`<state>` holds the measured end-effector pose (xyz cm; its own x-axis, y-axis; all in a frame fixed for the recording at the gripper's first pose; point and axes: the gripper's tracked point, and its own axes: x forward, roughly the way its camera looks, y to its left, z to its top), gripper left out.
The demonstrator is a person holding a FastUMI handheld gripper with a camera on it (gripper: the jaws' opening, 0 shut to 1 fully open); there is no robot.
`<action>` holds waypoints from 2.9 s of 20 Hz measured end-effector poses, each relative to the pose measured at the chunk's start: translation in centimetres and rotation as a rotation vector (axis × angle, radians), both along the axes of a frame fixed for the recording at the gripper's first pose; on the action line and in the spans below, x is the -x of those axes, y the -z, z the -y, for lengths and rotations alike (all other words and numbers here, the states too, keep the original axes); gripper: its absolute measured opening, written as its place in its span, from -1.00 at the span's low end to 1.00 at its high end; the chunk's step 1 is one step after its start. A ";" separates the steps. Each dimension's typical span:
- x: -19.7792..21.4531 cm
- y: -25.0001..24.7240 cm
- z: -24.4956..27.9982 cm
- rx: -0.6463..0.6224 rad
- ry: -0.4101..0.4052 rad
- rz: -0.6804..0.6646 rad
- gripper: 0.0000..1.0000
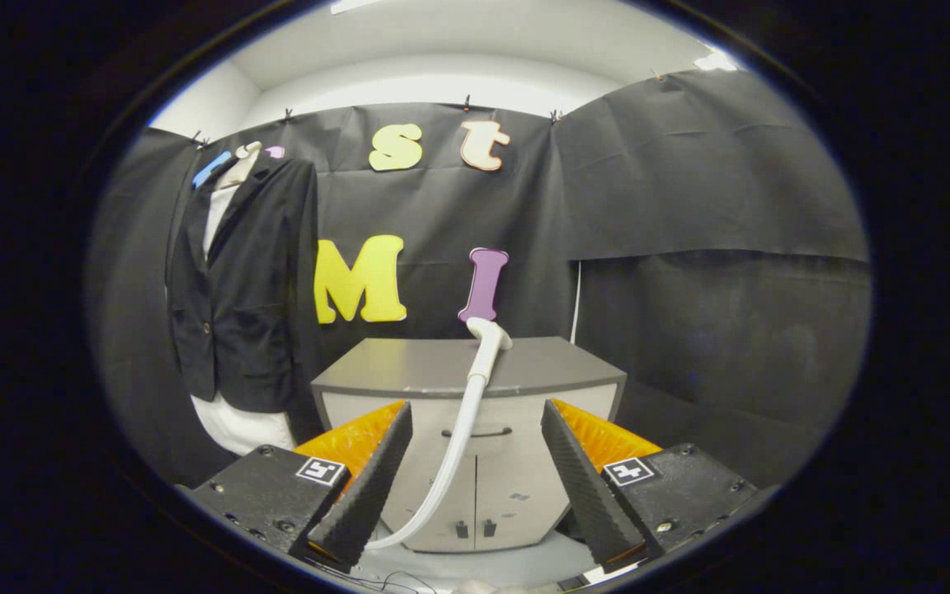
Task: Iron the clothes twice with a garment steamer, once on the left side and once on the right side.
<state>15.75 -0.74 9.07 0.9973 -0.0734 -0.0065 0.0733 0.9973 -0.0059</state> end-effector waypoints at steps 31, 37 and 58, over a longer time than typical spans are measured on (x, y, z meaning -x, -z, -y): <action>-30.8 3.3 2.4 -0.158 -0.211 -0.485 0.27; -30.9 2.4 1.0 -0.259 -0.247 -0.468 -0.20; -13.2 -10.8 -12.5 -0.225 -0.206 -0.036 -0.33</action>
<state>28.99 11.78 19.84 0.9899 0.1372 -0.0356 -0.1263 0.9678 0.2178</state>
